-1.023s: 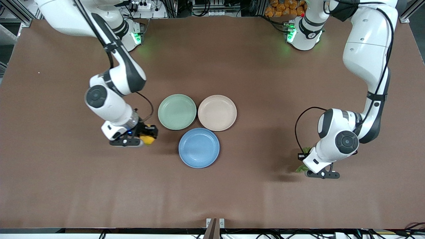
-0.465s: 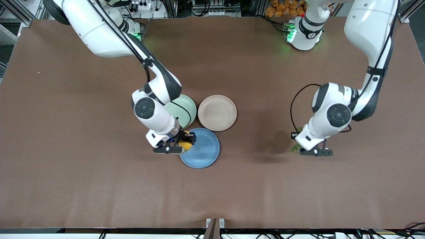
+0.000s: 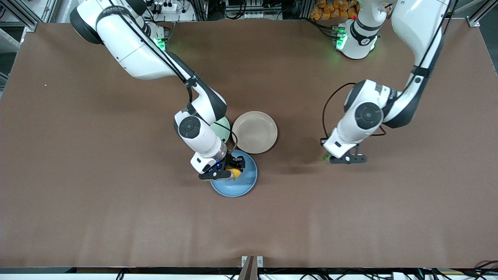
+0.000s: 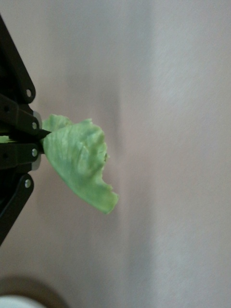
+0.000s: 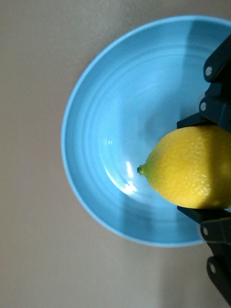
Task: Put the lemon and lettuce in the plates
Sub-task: 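Carry the lemon over the blue plate while the left gripper carries lettuce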
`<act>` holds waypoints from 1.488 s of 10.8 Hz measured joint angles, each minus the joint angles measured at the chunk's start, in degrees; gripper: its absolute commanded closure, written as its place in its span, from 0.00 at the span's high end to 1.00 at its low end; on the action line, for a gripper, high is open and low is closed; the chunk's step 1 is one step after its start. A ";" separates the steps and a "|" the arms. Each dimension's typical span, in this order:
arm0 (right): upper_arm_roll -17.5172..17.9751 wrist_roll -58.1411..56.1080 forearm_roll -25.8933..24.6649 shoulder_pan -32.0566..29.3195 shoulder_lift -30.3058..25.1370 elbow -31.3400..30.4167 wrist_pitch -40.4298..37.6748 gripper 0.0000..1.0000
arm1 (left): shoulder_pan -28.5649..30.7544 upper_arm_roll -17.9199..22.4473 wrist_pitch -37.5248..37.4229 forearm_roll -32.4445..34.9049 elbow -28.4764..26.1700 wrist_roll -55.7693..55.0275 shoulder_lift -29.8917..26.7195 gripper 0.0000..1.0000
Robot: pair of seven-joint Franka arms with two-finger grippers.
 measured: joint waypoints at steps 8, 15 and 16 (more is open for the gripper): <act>-1.61 1.91 -2.24 -0.51 0.88 1.89 0.08 1.00 | -0.50 -14.35 0.01 -0.88 -2.50 -18.81 0.15 0.00; -1.25 1.76 -1.29 -1.62 -0.47 18.27 -33.78 1.00 | -7.97 -16.47 4.16 -3.06 0.43 -25.25 4.52 0.25; -1.28 0.56 -1.22 -2.51 -0.49 18.66 -35.07 1.00 | -8.43 -16.41 4.27 -3.06 2.20 -25.55 5.98 0.99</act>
